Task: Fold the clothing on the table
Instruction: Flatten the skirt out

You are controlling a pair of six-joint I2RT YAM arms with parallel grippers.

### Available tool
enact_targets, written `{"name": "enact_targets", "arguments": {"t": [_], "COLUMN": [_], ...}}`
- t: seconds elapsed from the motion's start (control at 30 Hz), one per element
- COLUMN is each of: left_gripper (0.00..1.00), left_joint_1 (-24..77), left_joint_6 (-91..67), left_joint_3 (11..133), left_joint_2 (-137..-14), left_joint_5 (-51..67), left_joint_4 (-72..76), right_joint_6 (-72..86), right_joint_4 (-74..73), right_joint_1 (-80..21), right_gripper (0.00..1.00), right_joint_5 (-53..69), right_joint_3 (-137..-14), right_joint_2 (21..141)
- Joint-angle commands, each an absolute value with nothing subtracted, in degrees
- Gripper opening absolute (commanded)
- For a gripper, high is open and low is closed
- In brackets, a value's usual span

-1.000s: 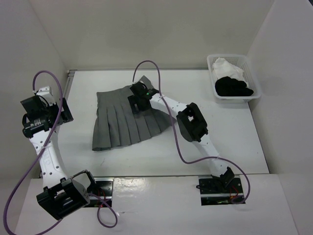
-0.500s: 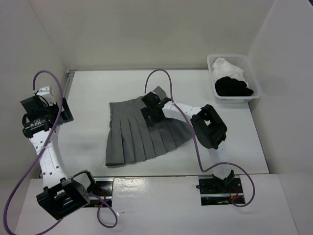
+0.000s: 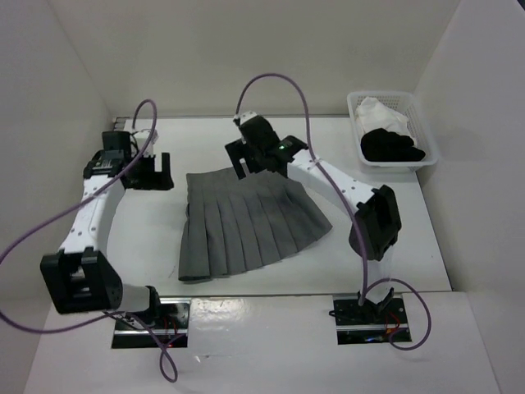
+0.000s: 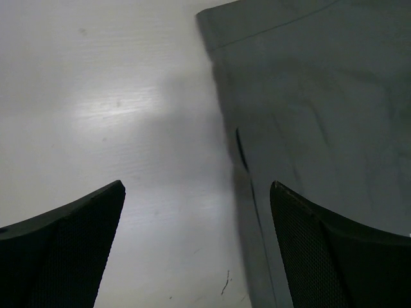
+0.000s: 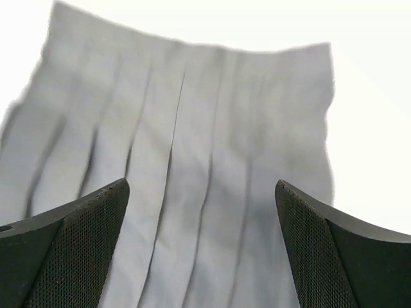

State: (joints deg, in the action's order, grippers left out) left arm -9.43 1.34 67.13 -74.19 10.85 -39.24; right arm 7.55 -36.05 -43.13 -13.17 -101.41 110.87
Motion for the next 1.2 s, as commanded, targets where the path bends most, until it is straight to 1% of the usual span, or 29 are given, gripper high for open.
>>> {"name": "enact_targets", "arguments": {"t": [0.0, 0.03, 0.07, 0.1, 0.13, 0.23, 0.3, 0.33, 0.4, 0.47, 0.8, 1.17], "left_gripper": [0.99, 0.99, 0.99, 0.98, 0.96, 0.9, 0.84, 0.77, 0.71, 0.68, 0.68, 0.68], "left_joint_1": [-5.8, -5.0, -3.2, -2.2, -1.2, 2.6, 4.9, 5.5, 6.1, 6.2, 5.0, 3.3], "left_joint_6": [0.3, -0.3, -1.5, -2.1, -2.7, -5.3, -7.5, -8.1, -9.3, -9.8, -15.3, -16.5], "left_joint_3": [73.4, 75.7, 76.6, 77.3, 77.3, 78.0, 78.0, 78.0, 78.6, 78.6, 80.2, 80.7], "left_joint_2": [-81.4, -85.2, -87.1, -90.3, -91.8, -96.5, -99.8, -101.1, -104.2, -105.6, -106.8, -111.2], "left_joint_5": [16.9, 19.3, 19.3, 19.3, 18.2, 16.8, 15.8, 14.8, 12.8, 11.7, 3.5, 1.7], "left_joint_4": [-38.8, -37.5, -36.7, -35.1, -34.0, -29.8, -28.3, -27.8, -27.8, -27.1, -23.0, -23.0], "right_joint_6": [2.4, 1.8, 1.8, 1.0, -0.1, -2.7, -3.9, -4.4, -5.2, -5.8, -6.3, -6.3], "right_joint_4": [-37.2, -37.7, -37.7, -37.7, -37.7, -37.1, -37.1, -37.1, -36.5, -35.9, -35.9, -35.9], "right_joint_1": [-39.0, -34.9, -32.7, -30.7, -27.2, -22.9, -22.3, -22.3, -22.3, -21.8, -21.8, -21.8], "right_gripper": [0.98, 0.98, 0.98, 0.98, 0.98, 0.98, 0.98, 0.98, 0.98, 0.98, 0.98, 0.98], "right_joint_5": [-12.8, -11.8, -10.6, -7.0, -6.0, -4.8, -5.5, -5.5, -6.2, -6.9, -6.9, -6.4], "right_joint_3": [-105.3, -105.3, -104.3, -102.7, -101.7, -97.7, -95.4, -94.5, -92.0, -91.4, -91.3, -93.6], "right_joint_2": [106.0, 106.0, 105.5, 104.8, 104.2, 102.0, 100.3, 99.6, 97.7, 97.1, 97.6, 100.7]}}
